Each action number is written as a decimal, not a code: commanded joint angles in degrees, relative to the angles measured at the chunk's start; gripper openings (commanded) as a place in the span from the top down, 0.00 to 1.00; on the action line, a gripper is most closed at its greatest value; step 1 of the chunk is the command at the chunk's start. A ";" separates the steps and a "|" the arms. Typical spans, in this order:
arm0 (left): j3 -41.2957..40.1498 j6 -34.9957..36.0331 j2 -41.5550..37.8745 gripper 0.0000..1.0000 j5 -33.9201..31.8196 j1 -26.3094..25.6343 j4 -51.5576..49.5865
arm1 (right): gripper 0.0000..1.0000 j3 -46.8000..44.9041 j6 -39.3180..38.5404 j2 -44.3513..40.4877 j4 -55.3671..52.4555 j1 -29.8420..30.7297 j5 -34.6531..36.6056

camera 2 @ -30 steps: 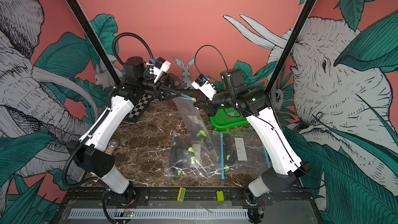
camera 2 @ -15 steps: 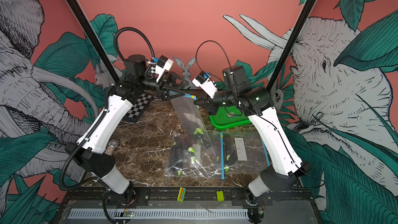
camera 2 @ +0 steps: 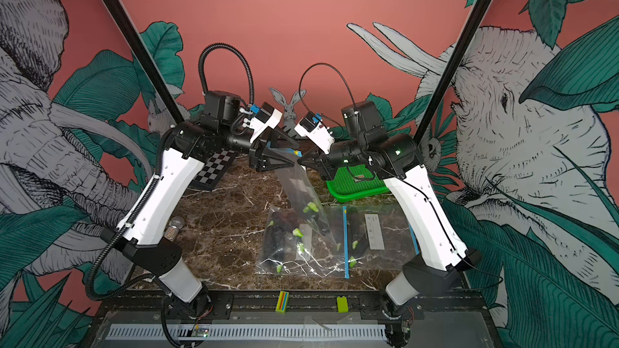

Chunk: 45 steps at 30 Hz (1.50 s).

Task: Place the eggplant in a zip-top bag and seal the zipper
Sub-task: Zip the zipper on the zipper food storage bag.

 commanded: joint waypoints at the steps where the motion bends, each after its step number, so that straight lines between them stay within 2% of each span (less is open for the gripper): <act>1: 3.39 4.44 1.31 0.30 -1.79 -0.04 -7.00 | 1.00 1.43 -1.10 0.77 0.25 1.32 -0.67; 8: 4.91 7.86 1.95 0.36 -3.67 -0.05 -11.90 | 1.00 1.34 -1.55 0.55 -0.51 2.23 0.96; 16: 4.94 10.41 1.62 0.58 -4.82 -0.05 -15.67 | 1.00 1.52 -1.72 0.81 -0.82 2.24 1.64; 21: 4.94 10.76 1.21 0.67 -4.66 -0.08 -15.82 | 1.00 0.99 -1.64 0.64 -0.41 2.24 1.78; 36: 4.62 10.41 -0.03 0.86 -5.51 -0.04 -15.18 | 1.00 0.14 -2.25 0.81 -0.62 2.24 3.54; 45: 3.14 10.33 -1.05 0.93 -6.19 -0.06 -14.46 | 1.00 0.08 -2.58 0.99 -0.33 2.24 3.76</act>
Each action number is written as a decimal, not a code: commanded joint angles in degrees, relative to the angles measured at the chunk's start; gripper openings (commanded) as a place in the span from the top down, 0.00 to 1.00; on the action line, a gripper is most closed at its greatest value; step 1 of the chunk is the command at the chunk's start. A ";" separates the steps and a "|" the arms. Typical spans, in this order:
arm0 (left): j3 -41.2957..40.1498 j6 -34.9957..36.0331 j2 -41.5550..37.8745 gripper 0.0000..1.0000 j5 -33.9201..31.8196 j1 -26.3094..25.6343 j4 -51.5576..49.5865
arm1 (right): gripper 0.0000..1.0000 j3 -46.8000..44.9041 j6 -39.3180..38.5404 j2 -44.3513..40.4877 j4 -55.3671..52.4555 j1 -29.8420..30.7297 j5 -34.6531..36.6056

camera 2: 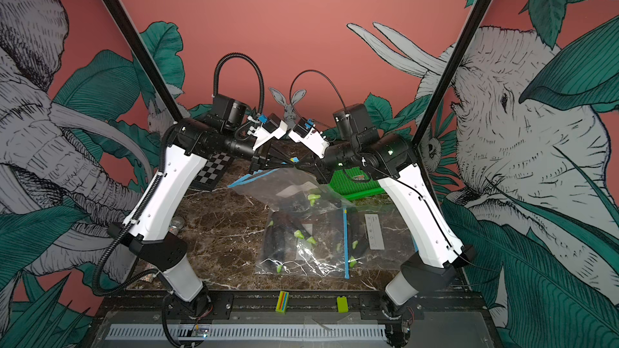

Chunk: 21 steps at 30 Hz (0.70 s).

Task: Place the eggplant in a zip-top bag and seal the zipper
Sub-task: Zip the zipper on the zipper food storage bag.

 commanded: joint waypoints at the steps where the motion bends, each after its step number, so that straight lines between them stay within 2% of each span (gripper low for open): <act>1: -0.64 0.99 -3.22 0.93 0.10 0.08 -0.27 | 1.00 0.11 -0.79 0.03 0.96 0.26 0.28; 21: -1.77 1.34 -3.93 0.95 -1.95 0.04 -1.85 | 1.00 -2.62 -0.70 -4.39 2.30 -3.03 0.60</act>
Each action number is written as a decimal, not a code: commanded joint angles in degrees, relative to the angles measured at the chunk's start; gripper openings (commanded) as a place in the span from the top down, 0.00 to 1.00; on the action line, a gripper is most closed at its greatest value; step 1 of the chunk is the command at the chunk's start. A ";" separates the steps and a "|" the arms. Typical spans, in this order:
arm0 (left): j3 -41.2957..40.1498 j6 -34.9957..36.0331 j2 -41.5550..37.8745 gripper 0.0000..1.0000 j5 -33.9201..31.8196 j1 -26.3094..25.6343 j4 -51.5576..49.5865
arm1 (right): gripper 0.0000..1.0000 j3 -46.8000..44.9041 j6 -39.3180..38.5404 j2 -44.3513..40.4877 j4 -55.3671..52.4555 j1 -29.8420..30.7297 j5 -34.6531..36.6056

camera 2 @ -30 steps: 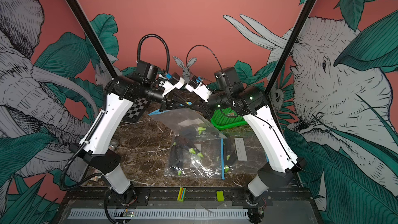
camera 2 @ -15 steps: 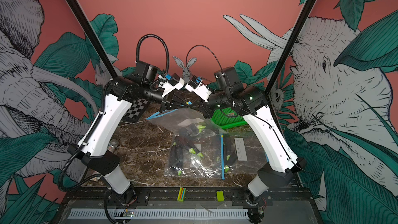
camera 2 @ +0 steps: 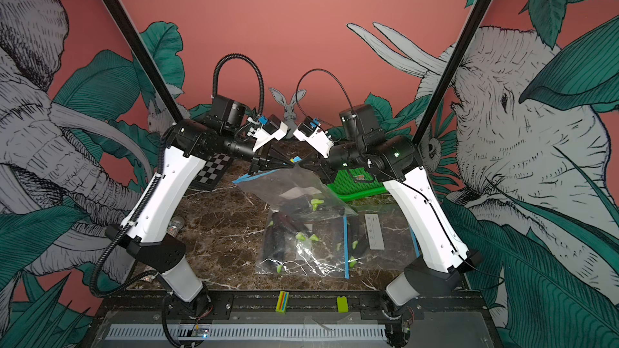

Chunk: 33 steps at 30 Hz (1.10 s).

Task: Place the eggplant in a zip-top bag and seal the zipper
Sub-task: Zip the zipper on the zipper food storage bag.

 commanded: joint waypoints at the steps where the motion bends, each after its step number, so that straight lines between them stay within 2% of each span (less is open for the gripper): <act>1: -0.78 1.41 -3.18 0.95 -0.76 0.26 -2.51 | 1.00 -0.38 -0.48 -2.18 0.83 -1.05 0.90; 18: -2.02 2.29 -3.74 0.95 -3.30 0.34 -4.17 | 1.00 -0.38 -1.45 -4.86 -0.44 -4.60 1.52; 33: -4.32 2.29 -4.59 0.95 -4.27 1.55 -5.63 | 1.00 -2.60 -1.23 -6.44 0.12 -10.38 0.34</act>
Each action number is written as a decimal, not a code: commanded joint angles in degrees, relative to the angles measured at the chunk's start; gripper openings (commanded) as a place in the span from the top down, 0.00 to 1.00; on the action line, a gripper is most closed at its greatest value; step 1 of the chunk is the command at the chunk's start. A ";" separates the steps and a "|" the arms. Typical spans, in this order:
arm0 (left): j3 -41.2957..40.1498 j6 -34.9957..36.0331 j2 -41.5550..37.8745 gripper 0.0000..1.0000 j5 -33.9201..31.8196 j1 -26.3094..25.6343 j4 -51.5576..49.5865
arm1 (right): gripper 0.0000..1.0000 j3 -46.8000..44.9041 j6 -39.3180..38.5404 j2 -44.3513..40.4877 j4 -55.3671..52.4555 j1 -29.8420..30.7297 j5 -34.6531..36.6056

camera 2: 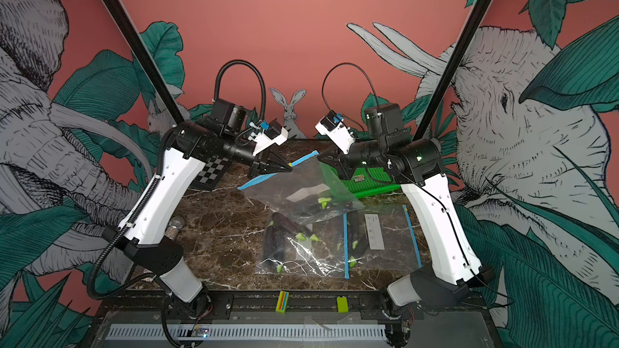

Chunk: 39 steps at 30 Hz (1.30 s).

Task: Place the eggplant in a zip-top bag and seal the zipper
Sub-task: Zip the zipper on the zipper food storage bag.

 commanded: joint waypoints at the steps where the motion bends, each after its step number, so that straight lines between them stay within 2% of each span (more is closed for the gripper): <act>1: -1.45 0.84 -3.36 0.95 -0.69 1.61 -3.82 | 1.00 -0.85 -0.16 -2.25 1.49 -2.22 0.57; 14: -6.92 -0.80 -7.26 0.95 -0.77 3.57 -1.22 | 1.00 -3.87 0.78 -2.30 4.60 -5.52 -4.40; 15: -6.66 -0.80 -7.09 0.95 -0.69 3.57 -1.30 | 0.97 -4.44 0.51 -2.59 5.17 -5.59 -5.14; 16: -6.35 -0.80 -6.95 0.95 -0.38 3.56 -1.39 | 0.88 -4.85 0.14 -2.79 5.62 -5.61 -6.00; 18: -5.56 -0.80 -6.58 0.95 -0.25 3.54 -1.66 | 0.60 -4.95 -0.59 -2.68 6.02 -5.62 -7.78; 20: -4.65 -0.80 -6.23 0.95 -0.07 3.56 -2.09 | 0.52 -4.44 -1.85 -2.22 5.89 -5.68 -9.94; 24: -2.56 -0.45 -5.33 0.95 0.14 3.58 -3.57 | 0.45 -3.01 -3.97 -0.81 6.39 -5.75 -14.85; 29: -2.14 -0.52 -5.23 0.94 0.55 3.58 -3.86 | 0.42 -1.22 -4.29 1.90 7.54 -5.61 -20.10; 34: -1.94 -0.62 -5.17 0.94 0.80 3.53 -3.86 | 0.40 0.29 -3.76 4.15 9.22 -3.63 -21.59; 39: -1.49 -0.72 -5.15 0.94 0.97 3.57 -3.86 | 0.41 4.53 -5.41 7.70 5.92 -1.65 -21.59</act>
